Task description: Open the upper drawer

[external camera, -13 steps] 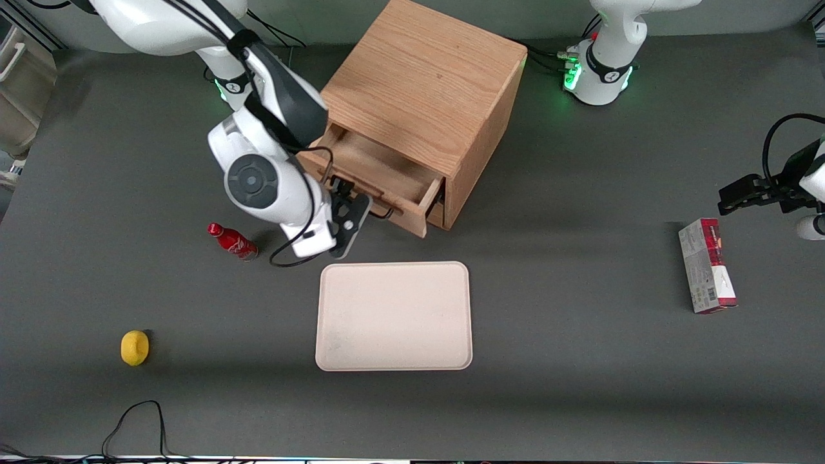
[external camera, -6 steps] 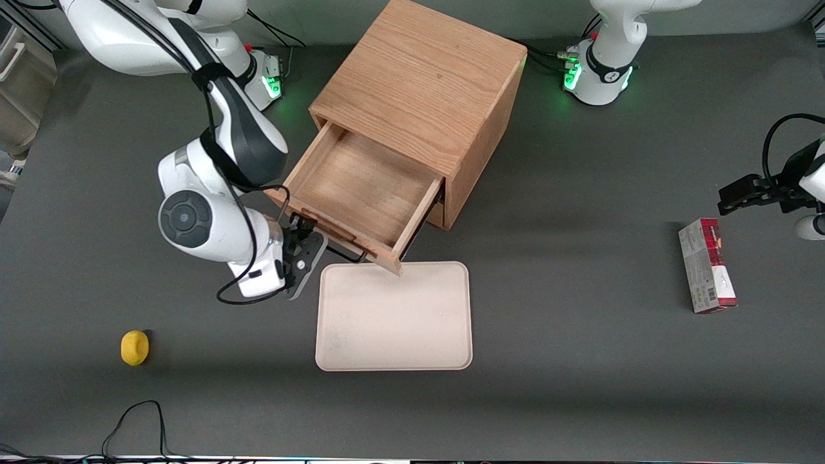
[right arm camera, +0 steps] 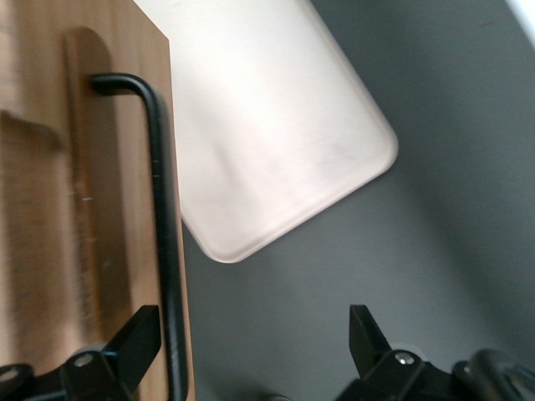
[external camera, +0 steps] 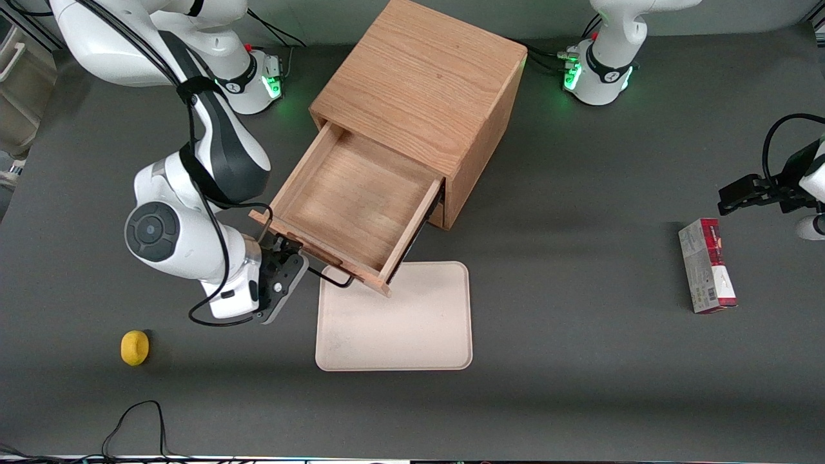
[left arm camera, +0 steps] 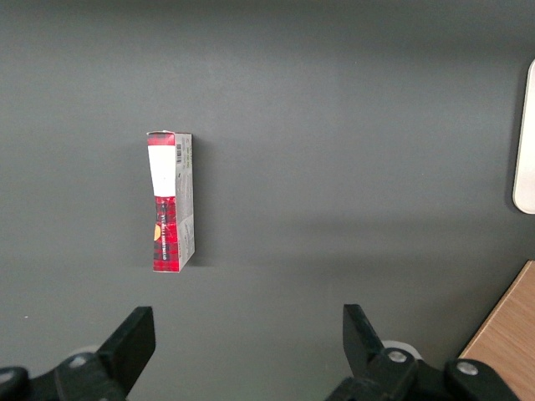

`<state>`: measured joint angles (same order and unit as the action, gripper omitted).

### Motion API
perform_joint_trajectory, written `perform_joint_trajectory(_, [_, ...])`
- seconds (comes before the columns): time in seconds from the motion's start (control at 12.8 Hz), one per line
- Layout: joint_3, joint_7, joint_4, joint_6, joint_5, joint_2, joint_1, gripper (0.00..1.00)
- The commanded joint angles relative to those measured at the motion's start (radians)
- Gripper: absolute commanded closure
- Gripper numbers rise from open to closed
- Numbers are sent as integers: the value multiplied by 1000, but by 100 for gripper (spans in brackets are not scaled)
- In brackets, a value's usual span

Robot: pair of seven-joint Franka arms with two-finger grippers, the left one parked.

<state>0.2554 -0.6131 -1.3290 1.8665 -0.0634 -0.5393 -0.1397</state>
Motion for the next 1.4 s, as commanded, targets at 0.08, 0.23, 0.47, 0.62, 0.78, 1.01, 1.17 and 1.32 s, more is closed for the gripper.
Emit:
perform_joint_trajectory(0.08, [-27, -1, 128, -64, -69, 24, -4, 0])
perform_joint_trajectory(0.23, [-77, 103, 113, -124, 5, 106, 18, 0])
perform_joint_trajectory(0.47, [-250, 376, -77, -236, 157, 295, 11, 0])
perform_joint_trajectory(0.62, [-300, 549, -314, -213, 145, 479, 19, 0])
perform_joint_trajectory(0.78, [-308, 621, -537, -146, 56, 661, 20, 0])
perform_joint_trajectory(1.01, [-306, 621, -737, -113, 44, 857, 28, 0])
perform_joint_trajectory(1.17, [-301, 622, -730, -141, 43, 874, 28, 0])
perform_joint_trajectory(1.32, [-303, 622, -717, -148, 43, 871, 29, 0])
